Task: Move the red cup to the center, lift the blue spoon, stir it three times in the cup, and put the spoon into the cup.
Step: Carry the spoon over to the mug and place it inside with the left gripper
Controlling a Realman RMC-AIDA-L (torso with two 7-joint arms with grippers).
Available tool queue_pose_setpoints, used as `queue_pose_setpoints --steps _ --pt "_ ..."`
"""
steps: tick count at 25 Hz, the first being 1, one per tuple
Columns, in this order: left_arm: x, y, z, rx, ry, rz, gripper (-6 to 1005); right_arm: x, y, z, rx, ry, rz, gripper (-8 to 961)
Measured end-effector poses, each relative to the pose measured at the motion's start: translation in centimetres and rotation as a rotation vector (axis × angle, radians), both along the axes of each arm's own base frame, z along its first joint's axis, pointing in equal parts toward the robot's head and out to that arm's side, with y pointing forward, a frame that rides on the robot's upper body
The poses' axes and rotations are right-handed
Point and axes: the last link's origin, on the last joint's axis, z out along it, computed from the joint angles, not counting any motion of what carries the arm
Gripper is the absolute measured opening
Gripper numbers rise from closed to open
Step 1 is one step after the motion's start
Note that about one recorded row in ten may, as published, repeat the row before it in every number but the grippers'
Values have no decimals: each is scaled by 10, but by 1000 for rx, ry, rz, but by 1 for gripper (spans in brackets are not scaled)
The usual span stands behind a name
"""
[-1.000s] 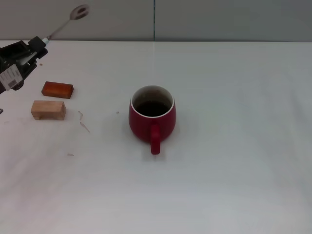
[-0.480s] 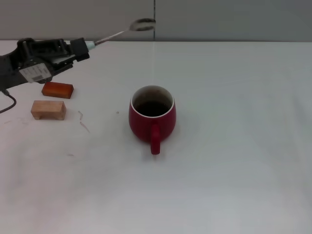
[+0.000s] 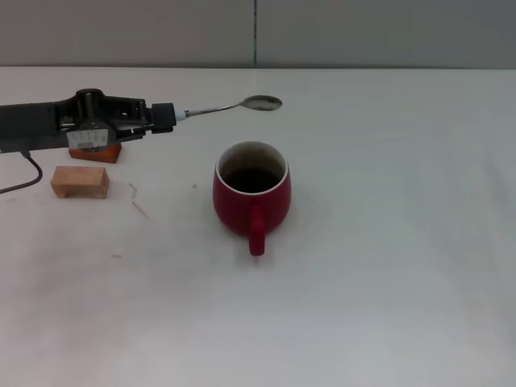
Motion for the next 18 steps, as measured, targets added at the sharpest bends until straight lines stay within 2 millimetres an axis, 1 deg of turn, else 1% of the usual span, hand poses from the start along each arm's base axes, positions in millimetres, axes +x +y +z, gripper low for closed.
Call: queue_pose_setpoints --steps 1,5,7,13,18 --pt "-1 3 1 0 38 2 165 0 0 0 1 0 0 559" --pt "0 6 5 2 92 -9 166 0 -1 0 0 1 1 558" --pt "4 10 7 -1 155 -30 166 0 -1 -1 -2 -1 1 560" --pt "10 13 7 -21 220 -55 165 -1 -1 -3 4 -23 -7 558" --pt "20 17 8 -35 282 -87 165 0 -1 -4 5 -28 -15 559"
